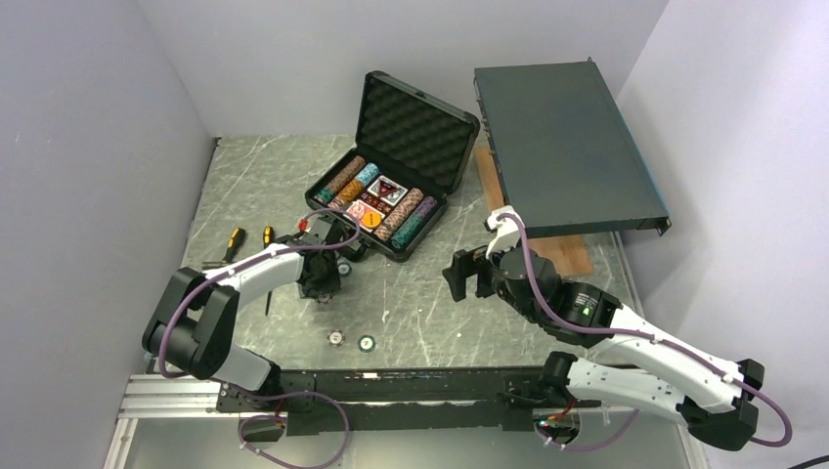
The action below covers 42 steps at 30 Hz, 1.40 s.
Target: Pack up texas hold em set
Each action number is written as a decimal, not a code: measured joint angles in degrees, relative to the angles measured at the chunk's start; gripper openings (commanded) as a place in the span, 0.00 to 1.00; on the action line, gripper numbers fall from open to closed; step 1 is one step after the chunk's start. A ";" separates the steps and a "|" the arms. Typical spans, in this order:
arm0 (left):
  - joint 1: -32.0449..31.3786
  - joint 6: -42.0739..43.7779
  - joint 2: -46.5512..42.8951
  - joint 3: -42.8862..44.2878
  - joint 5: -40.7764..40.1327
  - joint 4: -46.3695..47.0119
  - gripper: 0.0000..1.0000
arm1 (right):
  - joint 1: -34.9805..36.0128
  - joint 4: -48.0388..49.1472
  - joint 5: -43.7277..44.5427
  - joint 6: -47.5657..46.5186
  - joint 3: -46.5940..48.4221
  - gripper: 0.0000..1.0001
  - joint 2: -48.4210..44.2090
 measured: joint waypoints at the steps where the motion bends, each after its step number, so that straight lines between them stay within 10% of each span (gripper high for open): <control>1: -0.02 -0.09 0.00 0.00 0.02 -0.02 0.49 | 0.00 0.02 -0.07 0.00 0.00 1.00 -0.04; 28: -2.82 0.02 -4.20 -1.05 2.54 -0.94 0.23 | 0.13 6.36 -10.82 -0.39 -0.42 1.00 9.40; 42: 1.62 -6.78 -13.25 -0.79 20.31 7.15 0.24 | 0.66 23.12 -10.73 6.10 -2.71 0.75 23.85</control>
